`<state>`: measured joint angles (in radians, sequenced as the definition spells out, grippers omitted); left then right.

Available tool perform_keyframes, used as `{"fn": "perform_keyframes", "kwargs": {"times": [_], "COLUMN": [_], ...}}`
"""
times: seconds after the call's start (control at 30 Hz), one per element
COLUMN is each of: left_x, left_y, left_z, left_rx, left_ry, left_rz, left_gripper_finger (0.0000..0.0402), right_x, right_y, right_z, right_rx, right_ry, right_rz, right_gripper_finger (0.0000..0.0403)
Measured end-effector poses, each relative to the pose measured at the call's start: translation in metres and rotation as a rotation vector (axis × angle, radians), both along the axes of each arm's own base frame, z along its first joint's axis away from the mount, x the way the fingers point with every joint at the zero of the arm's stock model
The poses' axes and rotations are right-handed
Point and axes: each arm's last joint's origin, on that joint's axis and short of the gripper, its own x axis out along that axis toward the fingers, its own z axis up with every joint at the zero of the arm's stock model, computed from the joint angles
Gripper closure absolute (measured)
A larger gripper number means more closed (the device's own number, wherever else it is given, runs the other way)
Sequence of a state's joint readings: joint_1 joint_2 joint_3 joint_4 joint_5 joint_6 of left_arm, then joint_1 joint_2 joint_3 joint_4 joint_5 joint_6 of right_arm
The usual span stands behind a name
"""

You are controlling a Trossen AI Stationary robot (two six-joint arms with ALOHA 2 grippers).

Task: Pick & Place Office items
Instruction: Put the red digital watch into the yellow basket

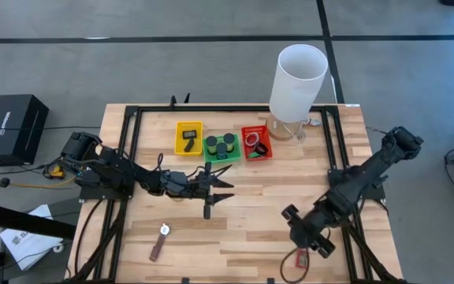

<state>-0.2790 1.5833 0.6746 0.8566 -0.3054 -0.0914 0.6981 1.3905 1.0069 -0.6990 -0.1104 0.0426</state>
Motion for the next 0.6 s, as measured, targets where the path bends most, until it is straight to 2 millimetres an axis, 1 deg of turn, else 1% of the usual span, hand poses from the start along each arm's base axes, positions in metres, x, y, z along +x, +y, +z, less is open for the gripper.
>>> {"fn": "perform_keyframes", "kwargs": {"times": [0.13, 0.2, 0.33, 0.47, 0.6], "left_x": [0.0, 0.0, 0.0, 0.0, 0.0], "left_y": [0.0, 0.0, 0.0, 0.0, 0.0], "left_z": [0.0, 0.0, 0.001, 0.001, 0.001], "left_rx": [0.0, 0.0, -0.001, -0.002, -0.003], "left_ry": [0.0, -0.001, -0.006, -0.007, -0.011], "left_rz": [0.0, 0.001, 0.001, 0.001, 0.0], "left_gripper_finger": [0.028, 0.028, 0.028, 0.028, 0.028], "right_x": [-0.003, -0.003, -0.005, -0.011, -0.012], "right_y": [0.016, 0.028, 0.049, 0.062, 0.074], "right_z": [-0.009, -0.019, -0.036, -0.054, -0.071], "right_rx": [-0.035, -0.04, -0.048, -0.085, -0.1], "right_ry": [-0.032, -0.033, -0.024, 0.017, 0.049], "right_rz": [0.13, 0.169, 0.224, 0.265, 0.27], "right_gripper_finger": [0.0171, 0.0169, 0.0169, 0.0168, 0.0168]}}
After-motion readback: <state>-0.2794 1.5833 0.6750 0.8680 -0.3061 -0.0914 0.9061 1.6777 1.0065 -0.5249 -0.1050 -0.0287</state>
